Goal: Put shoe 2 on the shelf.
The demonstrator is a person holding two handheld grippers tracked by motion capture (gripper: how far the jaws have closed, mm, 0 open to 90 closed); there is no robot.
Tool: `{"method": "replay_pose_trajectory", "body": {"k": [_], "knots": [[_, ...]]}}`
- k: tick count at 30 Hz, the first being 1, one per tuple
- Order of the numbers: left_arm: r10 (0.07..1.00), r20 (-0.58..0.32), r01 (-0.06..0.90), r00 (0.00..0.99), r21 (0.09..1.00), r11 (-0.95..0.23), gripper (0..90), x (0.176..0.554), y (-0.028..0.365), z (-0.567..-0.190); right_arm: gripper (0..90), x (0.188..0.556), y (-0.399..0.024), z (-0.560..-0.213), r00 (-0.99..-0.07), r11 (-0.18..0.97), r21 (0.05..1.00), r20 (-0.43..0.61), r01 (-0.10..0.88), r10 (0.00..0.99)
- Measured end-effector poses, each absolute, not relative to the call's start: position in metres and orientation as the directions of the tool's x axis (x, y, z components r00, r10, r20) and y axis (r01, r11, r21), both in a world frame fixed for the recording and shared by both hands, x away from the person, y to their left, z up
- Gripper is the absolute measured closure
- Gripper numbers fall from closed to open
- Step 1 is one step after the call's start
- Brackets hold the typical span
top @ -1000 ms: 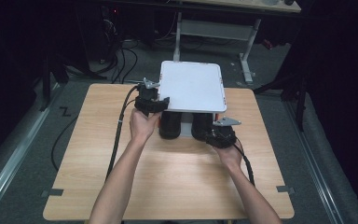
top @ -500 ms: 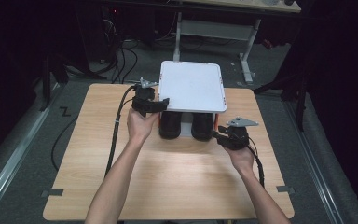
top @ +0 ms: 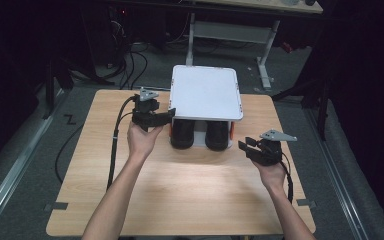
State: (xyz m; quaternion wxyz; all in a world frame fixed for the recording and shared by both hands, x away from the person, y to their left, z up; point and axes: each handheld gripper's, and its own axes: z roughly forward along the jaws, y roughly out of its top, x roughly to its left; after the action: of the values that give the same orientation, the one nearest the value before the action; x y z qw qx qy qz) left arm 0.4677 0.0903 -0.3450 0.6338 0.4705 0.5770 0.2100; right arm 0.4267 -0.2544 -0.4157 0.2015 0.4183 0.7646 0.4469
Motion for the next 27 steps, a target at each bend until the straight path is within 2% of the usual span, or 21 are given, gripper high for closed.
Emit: {"method": "replay_pose_trajectory", "body": {"k": [6, 15, 25, 27], "knots": [[0.815, -0.520, 0.268, 0.258, 0.848, 0.456, 34.7, 0.455, 0.094, -0.350, 60.4, 0.421, -0.262, -0.415, -0.563, 0.232, 0.860, 0.077, 0.455, 0.823], [0.776, -0.571, 0.277, 0.269, 0.817, 0.506, 34.7, 0.433, 0.106, -0.357, 58.1, 0.411, -0.272, -0.416, -0.559, 0.211, 0.863, 0.096, 0.459, 0.823], [0.795, -0.548, 0.260, 0.260, 0.832, 0.489, 34.2, 0.415, 0.117, -0.368, 51.7, 0.404, -0.282, -0.419, -0.542, 0.200, 0.867, 0.094, 0.457, 0.835], [0.817, -0.518, 0.251, 0.253, 0.851, 0.461, 34.0, 0.408, 0.119, -0.374, 50.5, 0.400, -0.286, -0.421, -0.533, 0.189, 0.868, 0.099, 0.459, 0.840]]}}
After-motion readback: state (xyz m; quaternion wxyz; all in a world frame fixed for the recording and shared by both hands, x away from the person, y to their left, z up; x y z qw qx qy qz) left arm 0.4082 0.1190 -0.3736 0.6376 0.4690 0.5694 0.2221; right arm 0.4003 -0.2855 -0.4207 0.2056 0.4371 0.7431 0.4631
